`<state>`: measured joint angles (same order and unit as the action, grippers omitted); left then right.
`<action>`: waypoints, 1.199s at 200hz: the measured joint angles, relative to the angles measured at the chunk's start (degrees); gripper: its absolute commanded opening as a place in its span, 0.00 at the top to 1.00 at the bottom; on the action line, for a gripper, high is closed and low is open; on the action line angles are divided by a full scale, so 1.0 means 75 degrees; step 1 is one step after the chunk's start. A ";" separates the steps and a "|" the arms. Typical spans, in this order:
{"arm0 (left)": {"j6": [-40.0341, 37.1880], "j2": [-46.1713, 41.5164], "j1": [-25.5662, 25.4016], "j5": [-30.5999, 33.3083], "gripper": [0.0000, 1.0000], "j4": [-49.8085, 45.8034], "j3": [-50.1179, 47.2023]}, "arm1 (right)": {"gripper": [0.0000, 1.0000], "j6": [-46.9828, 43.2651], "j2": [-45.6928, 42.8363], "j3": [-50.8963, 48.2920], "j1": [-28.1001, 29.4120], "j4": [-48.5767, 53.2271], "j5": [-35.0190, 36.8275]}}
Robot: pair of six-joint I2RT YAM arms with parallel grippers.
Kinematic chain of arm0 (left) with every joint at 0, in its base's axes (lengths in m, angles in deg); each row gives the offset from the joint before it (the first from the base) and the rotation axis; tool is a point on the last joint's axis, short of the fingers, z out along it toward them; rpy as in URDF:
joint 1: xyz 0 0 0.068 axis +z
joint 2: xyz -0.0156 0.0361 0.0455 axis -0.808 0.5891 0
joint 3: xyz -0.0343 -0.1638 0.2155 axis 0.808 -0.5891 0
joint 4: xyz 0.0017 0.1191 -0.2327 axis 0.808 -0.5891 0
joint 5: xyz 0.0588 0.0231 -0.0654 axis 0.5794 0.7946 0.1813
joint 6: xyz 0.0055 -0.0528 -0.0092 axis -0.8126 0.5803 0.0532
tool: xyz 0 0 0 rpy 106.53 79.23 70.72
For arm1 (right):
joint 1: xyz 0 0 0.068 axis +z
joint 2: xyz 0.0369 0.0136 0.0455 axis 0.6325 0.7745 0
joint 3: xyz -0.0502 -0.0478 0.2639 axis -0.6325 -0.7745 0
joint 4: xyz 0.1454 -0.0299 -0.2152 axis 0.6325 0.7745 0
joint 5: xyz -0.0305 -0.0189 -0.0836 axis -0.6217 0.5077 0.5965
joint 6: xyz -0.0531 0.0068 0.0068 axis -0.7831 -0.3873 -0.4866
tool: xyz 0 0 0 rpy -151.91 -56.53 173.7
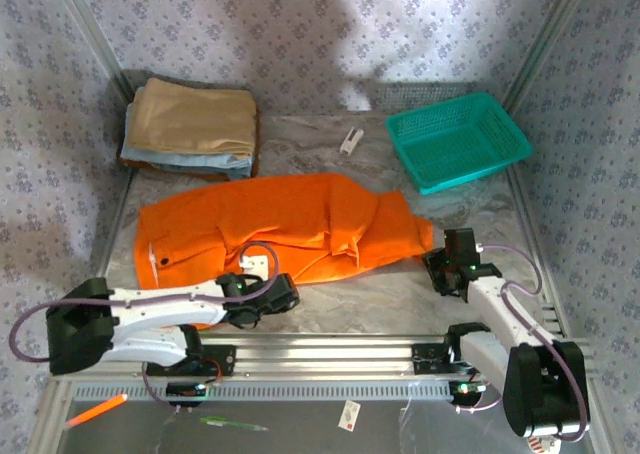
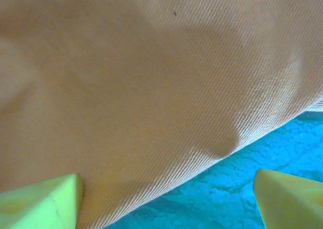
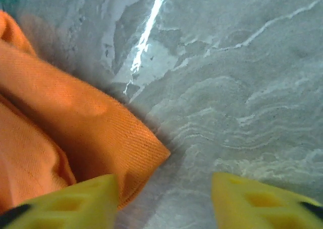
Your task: Fold and stack the trousers
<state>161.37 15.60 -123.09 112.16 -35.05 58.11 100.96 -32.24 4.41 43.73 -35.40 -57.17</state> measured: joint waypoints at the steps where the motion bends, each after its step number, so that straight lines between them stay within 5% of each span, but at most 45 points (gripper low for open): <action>1: 0.0000 0.0012 -0.0003 0.0000 0.17 0.0026 -0.0012 | 0.66 -0.0003 0.0003 0.0000 -0.0003 0.0000 -0.0003; 38: 0.0338 0.0198 -0.0017 0.0256 0.54 0.0175 -0.0274 | 1.00 -0.0172 -0.0026 0.0055 -0.0323 -0.0181 -0.0026; 68: 0.0245 0.0146 0.0029 0.0560 1.00 -0.0035 -0.0289 | 1.00 -0.0463 0.0009 0.0303 -0.0562 -0.0210 -0.0163; 151: -0.0691 -0.2661 0.0898 0.0915 1.00 -0.1445 -0.0201 | 1.00 -0.1139 -0.1818 0.0775 -0.0682 0.0685 -0.0347; 190: -0.1513 -0.4048 0.1836 0.0935 1.00 -0.2506 0.0452 | 1.00 -0.1585 -0.2885 0.2320 -0.0740 0.1990 -0.0373; 240: -0.2547 -0.4255 0.2398 0.0935 1.00 -0.3267 0.1478 | 1.00 -0.2256 -0.3214 0.4409 -0.0868 0.3127 -0.0315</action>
<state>142.27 -16.31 -105.11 119.17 -59.55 69.19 84.04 -56.35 37.48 37.21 -11.95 -59.53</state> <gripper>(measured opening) 0.046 0.052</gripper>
